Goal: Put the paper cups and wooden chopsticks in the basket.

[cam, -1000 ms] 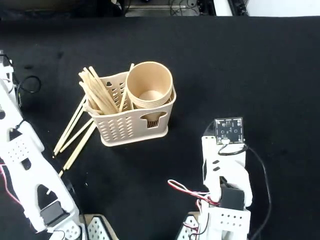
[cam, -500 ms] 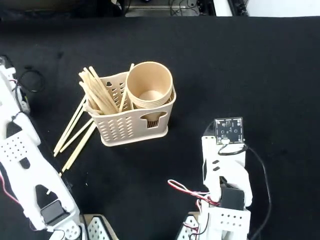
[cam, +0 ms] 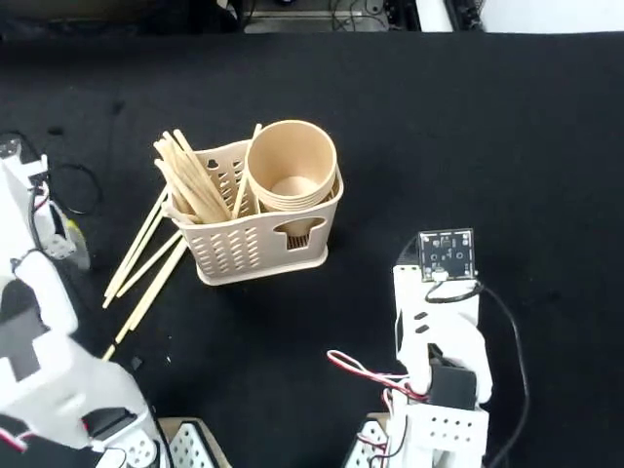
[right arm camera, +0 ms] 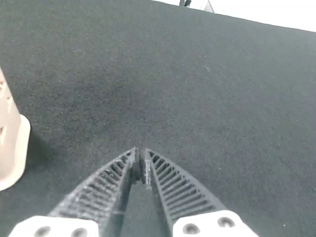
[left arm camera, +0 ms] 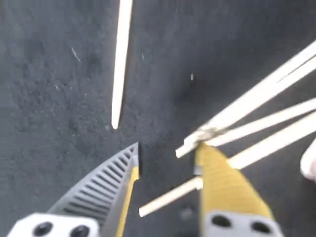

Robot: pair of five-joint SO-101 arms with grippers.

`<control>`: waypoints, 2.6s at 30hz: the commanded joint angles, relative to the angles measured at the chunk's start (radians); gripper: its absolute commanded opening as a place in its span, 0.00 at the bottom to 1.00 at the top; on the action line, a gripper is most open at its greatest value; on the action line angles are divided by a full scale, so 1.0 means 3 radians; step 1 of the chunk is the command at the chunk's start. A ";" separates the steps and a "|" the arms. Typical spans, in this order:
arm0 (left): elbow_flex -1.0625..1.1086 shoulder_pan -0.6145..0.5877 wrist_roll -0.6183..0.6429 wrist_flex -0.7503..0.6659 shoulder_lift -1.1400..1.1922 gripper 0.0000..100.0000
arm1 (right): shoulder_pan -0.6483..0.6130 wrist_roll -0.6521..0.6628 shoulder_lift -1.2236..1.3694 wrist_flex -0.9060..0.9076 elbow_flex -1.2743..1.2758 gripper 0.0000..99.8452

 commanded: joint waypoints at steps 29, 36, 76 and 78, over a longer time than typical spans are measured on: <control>-0.5864 0.0120 -0.0056 0.0609 0.4204 0.10 | -0.0020 0.0005 -0.0217 -0.0031 -0.0013 0.02; -0.5838 0.0141 0.0020 0.0895 0.3877 0.03 | -0.0020 0.0005 -0.0217 -0.0031 -0.0013 0.02; 0.2729 0.2529 0.0967 -0.3304 -0.5559 0.03 | -0.0020 0.0005 -0.0217 -0.0031 -0.0013 0.02; 0.3204 0.2509 0.0967 -0.3815 -0.5631 0.03 | -0.0015 0.0005 -0.0217 -0.0031 -0.0013 0.02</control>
